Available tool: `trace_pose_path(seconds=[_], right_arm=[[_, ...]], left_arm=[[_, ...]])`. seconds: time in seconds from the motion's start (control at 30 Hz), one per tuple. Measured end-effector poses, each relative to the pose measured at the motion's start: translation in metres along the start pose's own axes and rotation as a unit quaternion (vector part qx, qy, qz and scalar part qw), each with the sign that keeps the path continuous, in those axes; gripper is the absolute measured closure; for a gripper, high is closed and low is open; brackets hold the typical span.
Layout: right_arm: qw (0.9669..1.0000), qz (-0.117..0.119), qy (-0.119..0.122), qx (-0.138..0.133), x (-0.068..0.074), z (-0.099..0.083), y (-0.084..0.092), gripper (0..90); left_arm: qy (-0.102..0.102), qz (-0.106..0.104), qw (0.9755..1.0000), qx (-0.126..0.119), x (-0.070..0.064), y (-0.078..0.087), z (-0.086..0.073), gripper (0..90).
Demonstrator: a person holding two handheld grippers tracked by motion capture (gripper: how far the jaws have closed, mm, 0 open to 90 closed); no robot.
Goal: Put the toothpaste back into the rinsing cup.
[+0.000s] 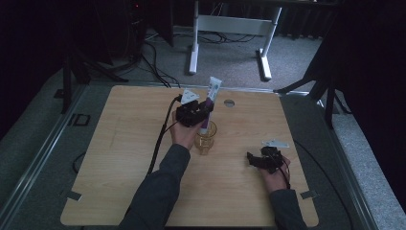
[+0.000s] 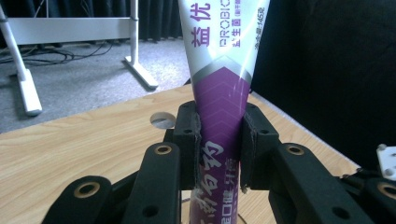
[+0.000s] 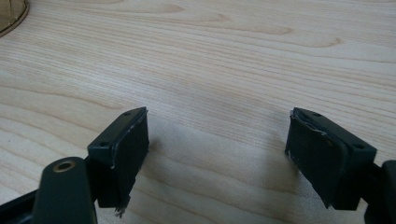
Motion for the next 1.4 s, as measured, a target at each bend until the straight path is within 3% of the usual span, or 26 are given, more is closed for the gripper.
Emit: trace_pose_path(seconds=[0.53, 0.87, 1.0, 1.1, 1.3, 1.37, 1.4], right_arm=[[1.0000, -0.001, -0.001, 0.000, 0.000, 0.000, 0.000, 20.8], [1.0000, 0.000, -0.001, 0.000, 0.000, 0.000, 0.000, 20.8], [1.0000, -0.001, 0.000, 0.000, 0.000, 0.000, 0.000, 20.8], [1.0000, -0.001, 0.000, 0.000, 0.000, 0.000, 0.000, 20.8], [1.0000, -0.001, 0.000, 0.000, 0.000, 0.000, 0.000, 20.8], [1.0000, -0.001, 0.000, 0.000, 0.000, 0.000, 0.000, 20.8], [1.0000, 0.000, 0.001, 0.000, 0.000, 0.000, 0.000, 20.8]], left_arm=[[-0.017, 0.000, 0.9994, 0.031, -0.002, -0.012, -0.014, 71.2], [-0.051, 0.003, 0.9971, 0.056, -0.010, -0.015, -0.025, 70.6], [-0.055, 0.013, 0.9964, 0.063, -0.009, -0.012, -0.031, 68.0], [-0.062, 0.023, 0.9945, 0.081, -0.007, -0.012, -0.040, 66.5], [-0.051, 0.019, 0.9944, 0.091, -0.004, -0.013, -0.054, 63.7], [-0.051, 0.018, 0.9948, 0.086, -0.004, -0.012, -0.055, 58.7], [-0.047, 0.024, 0.9961, 0.071, -0.005, -0.008, -0.051, 58.7]])
Point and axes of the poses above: each handheld gripper's, and its own axes: y roughly backward along the jaws, z roughly out of its top, x roughly to its left, the point moved 7 cm from there along -y, roughly forward along the jaws, and after that the axes turned 1 degree about x, right-handed, at the moved point
